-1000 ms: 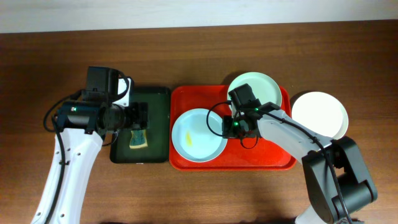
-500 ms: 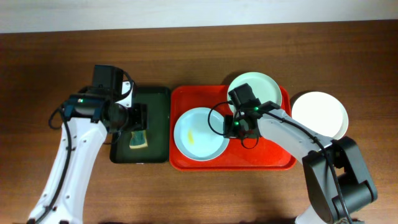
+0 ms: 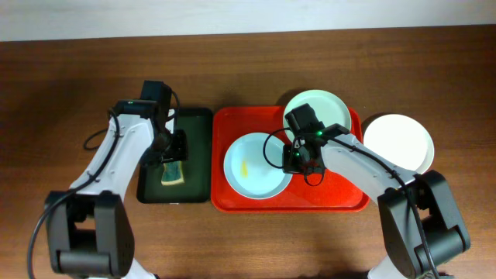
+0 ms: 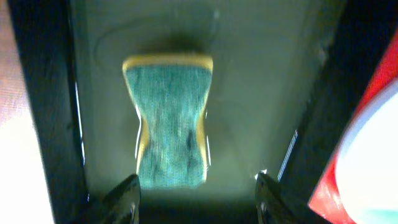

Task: Clean dirty plates on tray and stack at the side
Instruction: 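Lower the left gripper onto the sponge on the dark tray and grasp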

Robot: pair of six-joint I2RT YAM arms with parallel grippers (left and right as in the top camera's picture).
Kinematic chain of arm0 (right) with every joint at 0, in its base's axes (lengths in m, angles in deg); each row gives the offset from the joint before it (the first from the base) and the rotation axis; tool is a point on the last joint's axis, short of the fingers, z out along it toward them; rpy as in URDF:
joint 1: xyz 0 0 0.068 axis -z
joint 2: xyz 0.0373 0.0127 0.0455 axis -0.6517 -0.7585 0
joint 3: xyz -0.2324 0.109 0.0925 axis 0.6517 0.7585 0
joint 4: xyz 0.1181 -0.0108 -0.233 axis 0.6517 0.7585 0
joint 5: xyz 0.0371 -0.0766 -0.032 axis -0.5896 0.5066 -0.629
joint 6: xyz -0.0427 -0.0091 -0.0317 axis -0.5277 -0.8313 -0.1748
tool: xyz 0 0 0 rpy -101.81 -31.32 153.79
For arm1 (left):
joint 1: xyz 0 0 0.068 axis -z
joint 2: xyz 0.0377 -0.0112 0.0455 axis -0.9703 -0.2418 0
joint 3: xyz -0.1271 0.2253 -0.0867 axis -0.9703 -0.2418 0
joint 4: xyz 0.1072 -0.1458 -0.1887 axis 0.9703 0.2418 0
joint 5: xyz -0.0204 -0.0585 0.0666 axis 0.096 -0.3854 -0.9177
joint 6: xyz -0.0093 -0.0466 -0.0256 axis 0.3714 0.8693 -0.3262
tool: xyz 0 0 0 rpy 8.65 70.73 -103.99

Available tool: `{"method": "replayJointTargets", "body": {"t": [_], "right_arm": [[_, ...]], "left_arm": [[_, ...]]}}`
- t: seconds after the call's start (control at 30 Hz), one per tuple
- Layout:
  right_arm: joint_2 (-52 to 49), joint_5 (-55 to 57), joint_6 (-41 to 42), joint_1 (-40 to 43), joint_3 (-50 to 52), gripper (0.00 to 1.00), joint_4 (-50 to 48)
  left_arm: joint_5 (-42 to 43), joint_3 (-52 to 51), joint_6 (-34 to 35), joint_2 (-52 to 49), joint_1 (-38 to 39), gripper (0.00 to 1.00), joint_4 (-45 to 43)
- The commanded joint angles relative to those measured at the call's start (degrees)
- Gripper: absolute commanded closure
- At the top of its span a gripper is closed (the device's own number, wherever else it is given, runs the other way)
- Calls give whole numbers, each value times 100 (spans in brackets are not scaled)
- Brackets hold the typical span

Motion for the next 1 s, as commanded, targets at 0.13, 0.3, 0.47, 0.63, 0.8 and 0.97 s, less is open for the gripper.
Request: {"method": "replayJointTargets", "body": {"t": [0.13, 0.3, 0.47, 0.63, 0.8, 0.97], "right_arm": [[85, 243, 68, 37, -44, 95, 52], [85, 243, 46, 37, -44, 95, 68], [85, 243, 48, 33, -44, 95, 66], [85, 243, 48, 33, -44, 95, 68], [85, 243, 48, 33, -44, 95, 70], [85, 243, 48, 33, -44, 95, 68]], "left_arm": [[-59, -44, -365, -404, -7, 60, -138], [-205, -44, -365, -428, -22, 56, -136], [-293, -50, -361, -518, -35, 55, -111], [-293, -55, -361, -737, -61, 55, -168], [-291, -57, -365, -756, -146, 60, -192], [-293, -225, -363, -761, -146, 59, -284]]}}
